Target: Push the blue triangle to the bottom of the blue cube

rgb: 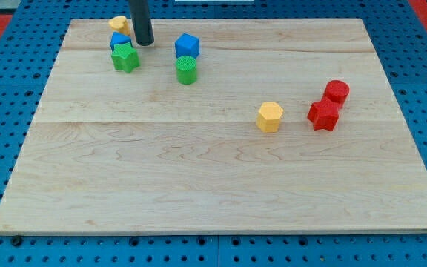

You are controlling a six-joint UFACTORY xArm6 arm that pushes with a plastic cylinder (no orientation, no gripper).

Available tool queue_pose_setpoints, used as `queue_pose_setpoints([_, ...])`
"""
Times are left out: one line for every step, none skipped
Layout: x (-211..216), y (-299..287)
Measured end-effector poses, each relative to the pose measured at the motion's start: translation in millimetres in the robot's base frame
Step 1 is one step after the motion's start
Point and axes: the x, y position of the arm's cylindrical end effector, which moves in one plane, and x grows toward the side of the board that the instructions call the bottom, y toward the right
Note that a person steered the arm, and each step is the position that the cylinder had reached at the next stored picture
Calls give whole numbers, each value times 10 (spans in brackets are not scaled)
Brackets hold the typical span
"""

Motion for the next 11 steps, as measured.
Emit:
queue_pose_setpoints([8, 517])
queue_pose_setpoints([609, 714])
queue_pose_setpoints([1242, 428])
queue_pose_setpoints([1244, -297])
queue_pose_setpoints([887, -981])
queue_pose_setpoints([242, -1034])
queue_pose_setpoints([-37, -637])
queue_pose_setpoints([-25, -258])
queue_pose_setpoints([216, 600])
queue_pose_setpoints([471, 1378])
queue_pose_setpoints([469, 1308])
